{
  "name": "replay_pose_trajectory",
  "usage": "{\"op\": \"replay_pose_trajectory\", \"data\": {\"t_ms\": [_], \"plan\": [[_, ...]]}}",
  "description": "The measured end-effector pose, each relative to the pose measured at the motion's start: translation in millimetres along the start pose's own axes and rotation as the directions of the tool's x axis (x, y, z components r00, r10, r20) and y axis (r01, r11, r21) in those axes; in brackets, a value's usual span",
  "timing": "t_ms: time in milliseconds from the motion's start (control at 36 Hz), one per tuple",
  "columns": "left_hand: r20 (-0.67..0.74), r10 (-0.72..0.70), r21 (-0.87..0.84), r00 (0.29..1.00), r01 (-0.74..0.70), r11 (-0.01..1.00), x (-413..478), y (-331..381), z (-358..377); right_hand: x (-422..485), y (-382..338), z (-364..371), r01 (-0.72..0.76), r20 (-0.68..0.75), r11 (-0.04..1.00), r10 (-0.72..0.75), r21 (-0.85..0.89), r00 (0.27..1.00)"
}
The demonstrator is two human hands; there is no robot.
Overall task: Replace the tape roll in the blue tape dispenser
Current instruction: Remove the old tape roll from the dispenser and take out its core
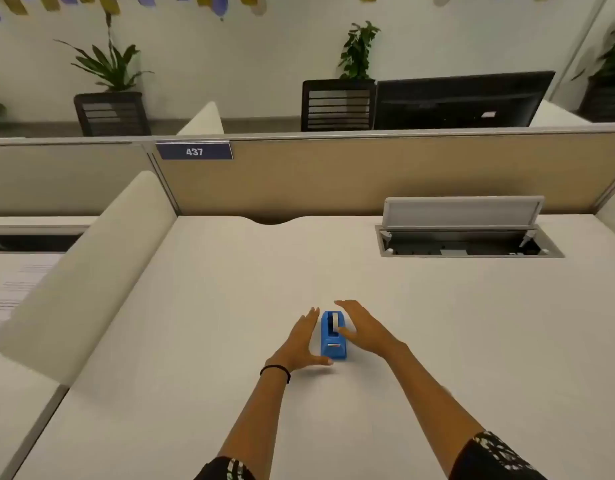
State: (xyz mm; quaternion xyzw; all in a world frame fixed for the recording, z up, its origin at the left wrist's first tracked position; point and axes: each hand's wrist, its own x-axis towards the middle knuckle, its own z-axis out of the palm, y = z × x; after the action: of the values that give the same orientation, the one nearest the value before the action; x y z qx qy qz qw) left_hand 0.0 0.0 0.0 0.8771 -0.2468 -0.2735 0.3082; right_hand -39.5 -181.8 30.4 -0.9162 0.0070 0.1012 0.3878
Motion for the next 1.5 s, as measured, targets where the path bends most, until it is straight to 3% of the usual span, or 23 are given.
{"op": "replay_pose_trajectory", "data": {"t_ms": [139, 667, 1056, 1500], "plan": [[0.018, 0.012, 0.010, 1.000, -0.012, 1.000, 9, 10, -5, 6, -4, 4, -0.037, 0.061, 0.998, 0.040, -0.041, 0.997], [0.003, -0.060, 0.004, 0.998, 0.060, 0.998, 26, 1, 12, 29, -1, 20, -0.034, -0.046, 0.949, 0.021, -0.312, 0.999], [0.023, -0.083, 0.060, 0.996, 0.081, 0.995, 29, 2, 11, 30, -6, 18, -0.080, -0.075, 0.949, 0.059, -0.305, 0.995], [0.020, -0.094, 0.060, 0.995, 0.093, 0.994, 28, 4, 11, 27, -15, 11, -0.098, -0.015, 0.945, 0.098, -0.313, 0.995]]}}
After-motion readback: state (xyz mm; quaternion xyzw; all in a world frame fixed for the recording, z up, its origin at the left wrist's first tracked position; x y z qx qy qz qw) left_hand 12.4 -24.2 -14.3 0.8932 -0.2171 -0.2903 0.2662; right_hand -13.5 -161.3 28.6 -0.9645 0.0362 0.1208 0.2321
